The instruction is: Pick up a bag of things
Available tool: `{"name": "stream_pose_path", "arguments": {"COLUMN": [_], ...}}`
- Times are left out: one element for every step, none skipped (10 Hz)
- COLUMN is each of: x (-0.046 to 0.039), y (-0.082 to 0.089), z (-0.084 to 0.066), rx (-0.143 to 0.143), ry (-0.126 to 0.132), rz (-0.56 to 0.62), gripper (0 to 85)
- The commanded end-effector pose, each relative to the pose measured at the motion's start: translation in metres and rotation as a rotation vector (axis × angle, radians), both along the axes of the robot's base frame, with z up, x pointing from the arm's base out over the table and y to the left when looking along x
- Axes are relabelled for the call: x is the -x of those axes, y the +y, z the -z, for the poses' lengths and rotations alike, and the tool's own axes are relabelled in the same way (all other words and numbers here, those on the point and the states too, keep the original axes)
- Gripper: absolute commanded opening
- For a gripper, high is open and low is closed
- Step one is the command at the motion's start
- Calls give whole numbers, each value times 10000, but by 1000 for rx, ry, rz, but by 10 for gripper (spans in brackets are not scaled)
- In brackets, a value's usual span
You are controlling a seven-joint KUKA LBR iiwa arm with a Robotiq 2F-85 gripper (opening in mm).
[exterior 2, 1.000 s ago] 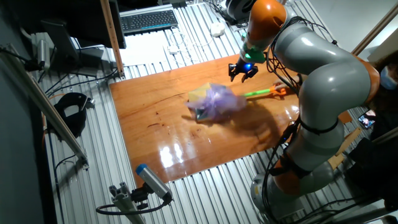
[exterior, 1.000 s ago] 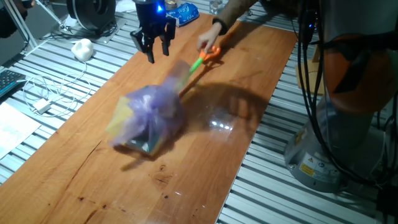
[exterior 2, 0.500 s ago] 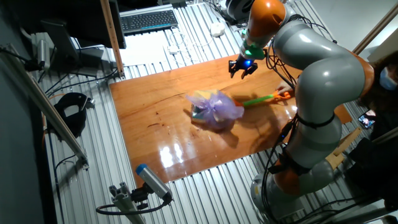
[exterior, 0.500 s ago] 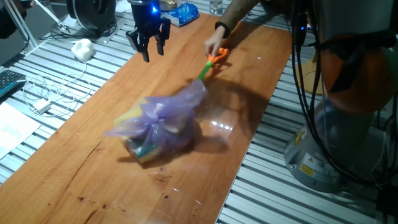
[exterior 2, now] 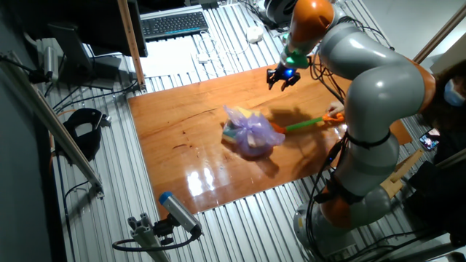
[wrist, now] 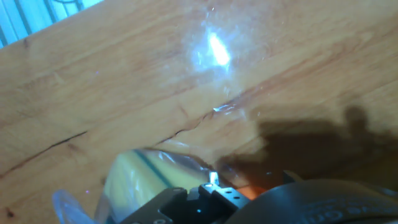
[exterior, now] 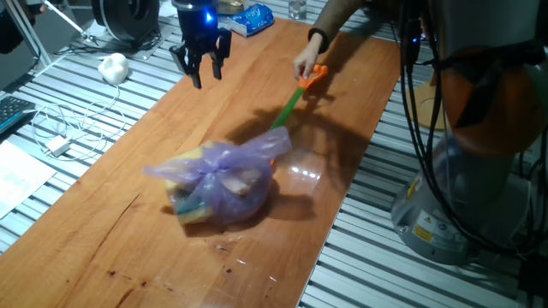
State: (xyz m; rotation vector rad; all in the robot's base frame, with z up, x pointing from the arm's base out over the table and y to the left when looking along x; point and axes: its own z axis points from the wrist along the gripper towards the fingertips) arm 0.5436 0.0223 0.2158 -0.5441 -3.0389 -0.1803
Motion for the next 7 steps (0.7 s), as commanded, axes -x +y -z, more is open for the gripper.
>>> {"name": "stream_pose_path", "arguments": {"x": [76,159,224,255,255,247,238], "y": [58,118,161,174,168,155,139], "z": [39,94,138,161,170,181,192], "rx": [-5,-11,-11,-9,-3,3,4], "ry": [-5,-14,-19,-21,-23,-26,-27], "rz": [10,26,31,33,30,25,24], "gripper": [510,510,510,510,510,510,510]}}
